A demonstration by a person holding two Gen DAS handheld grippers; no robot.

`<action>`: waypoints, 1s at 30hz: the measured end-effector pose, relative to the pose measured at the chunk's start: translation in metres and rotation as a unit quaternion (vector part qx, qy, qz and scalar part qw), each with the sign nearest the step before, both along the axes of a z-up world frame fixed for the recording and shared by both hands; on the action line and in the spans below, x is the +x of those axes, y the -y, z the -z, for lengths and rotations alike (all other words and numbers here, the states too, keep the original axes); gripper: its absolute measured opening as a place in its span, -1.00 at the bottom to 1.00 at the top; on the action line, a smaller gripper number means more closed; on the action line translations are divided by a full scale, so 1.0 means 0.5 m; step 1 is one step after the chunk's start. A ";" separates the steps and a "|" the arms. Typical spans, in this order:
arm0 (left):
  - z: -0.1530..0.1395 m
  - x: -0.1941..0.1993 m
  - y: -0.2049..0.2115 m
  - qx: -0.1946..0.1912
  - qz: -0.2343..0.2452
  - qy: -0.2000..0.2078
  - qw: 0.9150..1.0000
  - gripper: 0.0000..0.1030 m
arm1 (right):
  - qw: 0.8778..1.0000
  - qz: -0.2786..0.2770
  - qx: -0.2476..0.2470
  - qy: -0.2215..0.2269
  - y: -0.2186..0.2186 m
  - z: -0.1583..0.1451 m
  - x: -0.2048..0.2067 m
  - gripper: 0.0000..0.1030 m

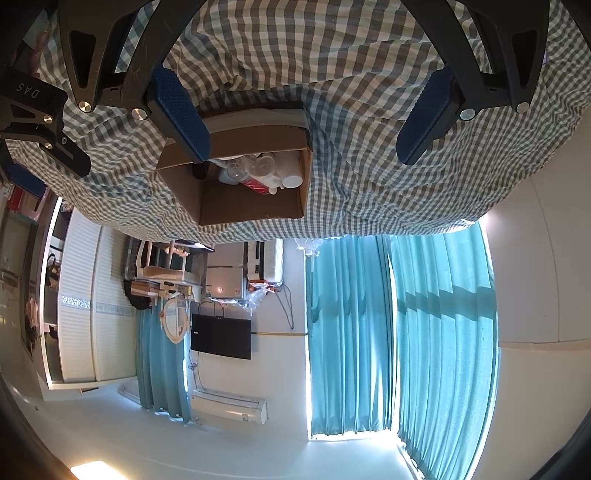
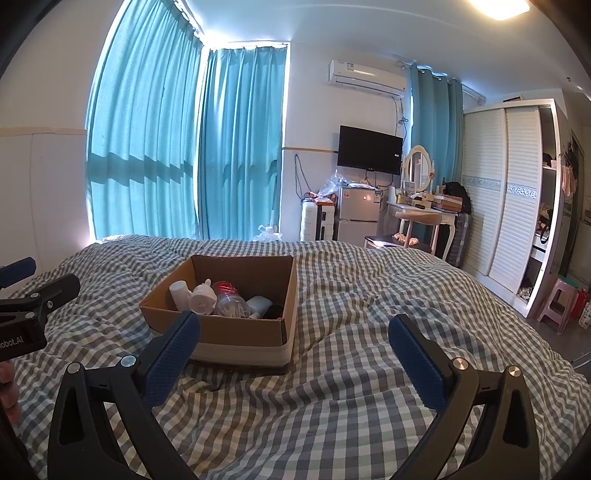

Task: Organize objects

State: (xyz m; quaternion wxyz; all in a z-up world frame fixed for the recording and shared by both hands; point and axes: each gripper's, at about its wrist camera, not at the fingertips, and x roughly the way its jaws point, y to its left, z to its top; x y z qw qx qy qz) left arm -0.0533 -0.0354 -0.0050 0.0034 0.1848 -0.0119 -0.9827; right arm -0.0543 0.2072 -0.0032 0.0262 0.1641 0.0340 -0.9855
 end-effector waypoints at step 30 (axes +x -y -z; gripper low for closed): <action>0.004 -0.004 -0.003 0.002 0.004 0.005 1.000 1.00 | 1.000 -0.002 -0.002 0.007 0.007 0.010 -0.002 0.99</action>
